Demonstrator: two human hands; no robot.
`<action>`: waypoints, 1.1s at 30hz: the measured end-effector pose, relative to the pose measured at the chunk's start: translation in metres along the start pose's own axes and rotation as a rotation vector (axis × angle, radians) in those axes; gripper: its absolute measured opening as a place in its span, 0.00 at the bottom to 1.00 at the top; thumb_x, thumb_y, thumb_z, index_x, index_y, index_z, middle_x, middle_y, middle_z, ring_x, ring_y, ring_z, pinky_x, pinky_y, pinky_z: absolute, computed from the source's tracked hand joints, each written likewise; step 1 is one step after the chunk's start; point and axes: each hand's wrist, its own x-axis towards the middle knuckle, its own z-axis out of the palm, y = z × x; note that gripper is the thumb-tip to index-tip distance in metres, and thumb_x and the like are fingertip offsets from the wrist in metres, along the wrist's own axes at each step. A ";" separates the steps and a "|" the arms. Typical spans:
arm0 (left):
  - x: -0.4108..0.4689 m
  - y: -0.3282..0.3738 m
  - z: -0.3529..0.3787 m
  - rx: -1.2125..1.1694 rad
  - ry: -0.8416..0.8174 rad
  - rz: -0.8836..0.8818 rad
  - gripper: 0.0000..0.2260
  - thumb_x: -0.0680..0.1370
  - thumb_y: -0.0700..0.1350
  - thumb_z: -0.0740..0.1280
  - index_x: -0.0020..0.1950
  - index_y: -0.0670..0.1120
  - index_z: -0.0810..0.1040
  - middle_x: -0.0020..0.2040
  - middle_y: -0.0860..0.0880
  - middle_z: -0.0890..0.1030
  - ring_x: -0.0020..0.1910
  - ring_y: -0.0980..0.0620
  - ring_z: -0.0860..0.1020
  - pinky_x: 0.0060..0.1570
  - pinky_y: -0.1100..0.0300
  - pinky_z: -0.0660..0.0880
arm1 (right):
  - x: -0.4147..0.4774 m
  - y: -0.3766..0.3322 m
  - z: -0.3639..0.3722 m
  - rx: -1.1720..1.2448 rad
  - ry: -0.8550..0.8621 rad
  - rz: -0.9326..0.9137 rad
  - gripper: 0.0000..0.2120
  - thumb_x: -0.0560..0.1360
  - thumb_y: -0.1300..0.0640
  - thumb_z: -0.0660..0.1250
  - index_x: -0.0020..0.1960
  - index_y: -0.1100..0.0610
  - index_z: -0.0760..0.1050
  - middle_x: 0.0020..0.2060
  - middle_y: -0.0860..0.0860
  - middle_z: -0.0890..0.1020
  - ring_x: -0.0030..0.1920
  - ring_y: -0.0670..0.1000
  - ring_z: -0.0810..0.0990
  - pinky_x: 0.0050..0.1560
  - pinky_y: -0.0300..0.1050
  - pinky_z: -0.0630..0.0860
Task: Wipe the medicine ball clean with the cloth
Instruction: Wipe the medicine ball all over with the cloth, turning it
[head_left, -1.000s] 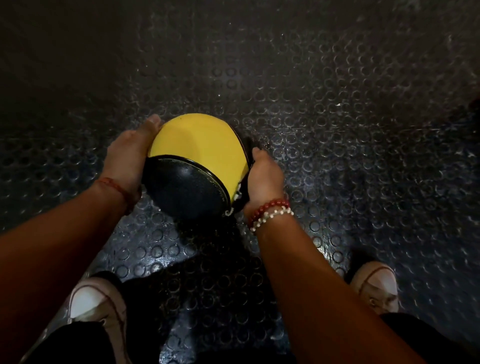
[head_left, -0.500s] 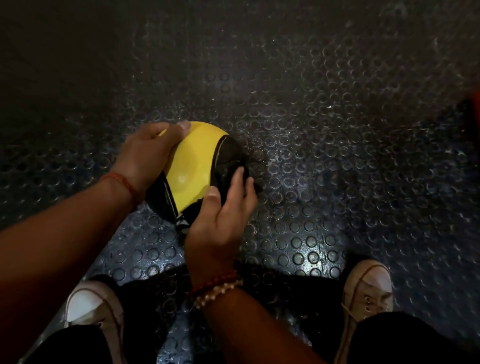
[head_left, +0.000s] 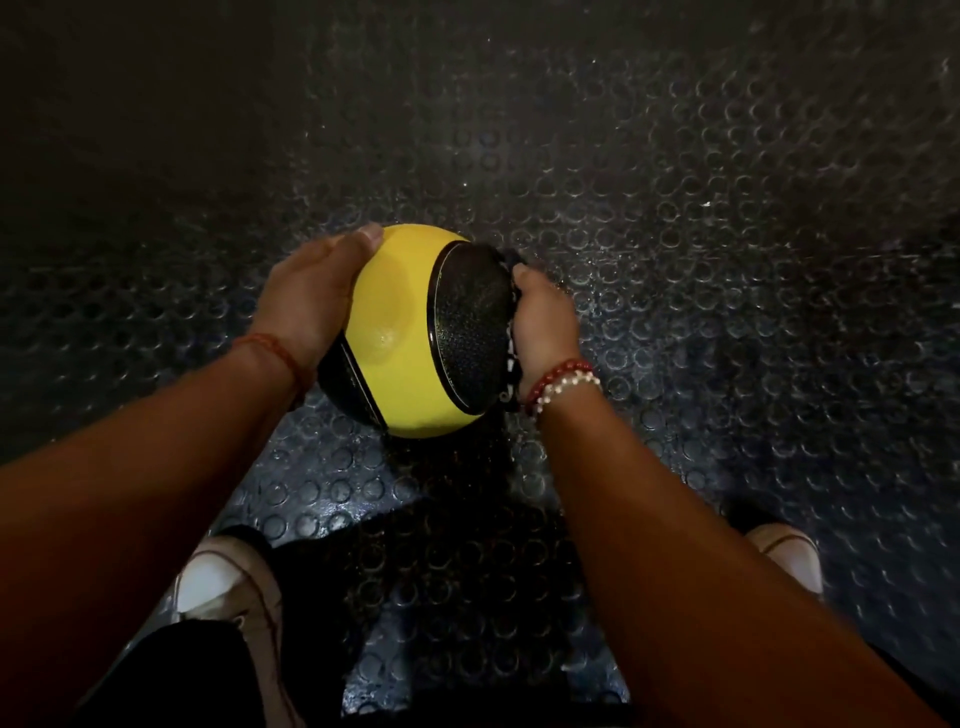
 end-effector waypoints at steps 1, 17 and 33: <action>0.001 0.001 0.001 0.014 0.013 -0.002 0.15 0.69 0.65 0.69 0.44 0.55 0.85 0.50 0.51 0.85 0.53 0.48 0.83 0.60 0.43 0.77 | 0.000 0.005 -0.002 0.039 0.007 0.070 0.13 0.78 0.52 0.59 0.42 0.57 0.78 0.48 0.53 0.82 0.52 0.55 0.79 0.59 0.52 0.74; 0.007 0.001 0.000 0.143 -0.003 0.104 0.15 0.75 0.61 0.66 0.48 0.49 0.79 0.45 0.47 0.77 0.44 0.51 0.74 0.49 0.53 0.71 | -0.010 -0.020 0.012 -0.445 -0.099 -0.522 0.13 0.78 0.50 0.56 0.49 0.49 0.79 0.49 0.49 0.79 0.51 0.50 0.76 0.53 0.48 0.72; 0.009 0.005 0.006 0.063 0.076 -0.002 0.10 0.76 0.57 0.70 0.41 0.52 0.82 0.41 0.56 0.82 0.41 0.57 0.79 0.45 0.60 0.74 | -0.068 0.041 0.021 -0.227 0.166 -0.579 0.27 0.77 0.45 0.50 0.73 0.55 0.65 0.70 0.54 0.66 0.70 0.54 0.65 0.68 0.57 0.67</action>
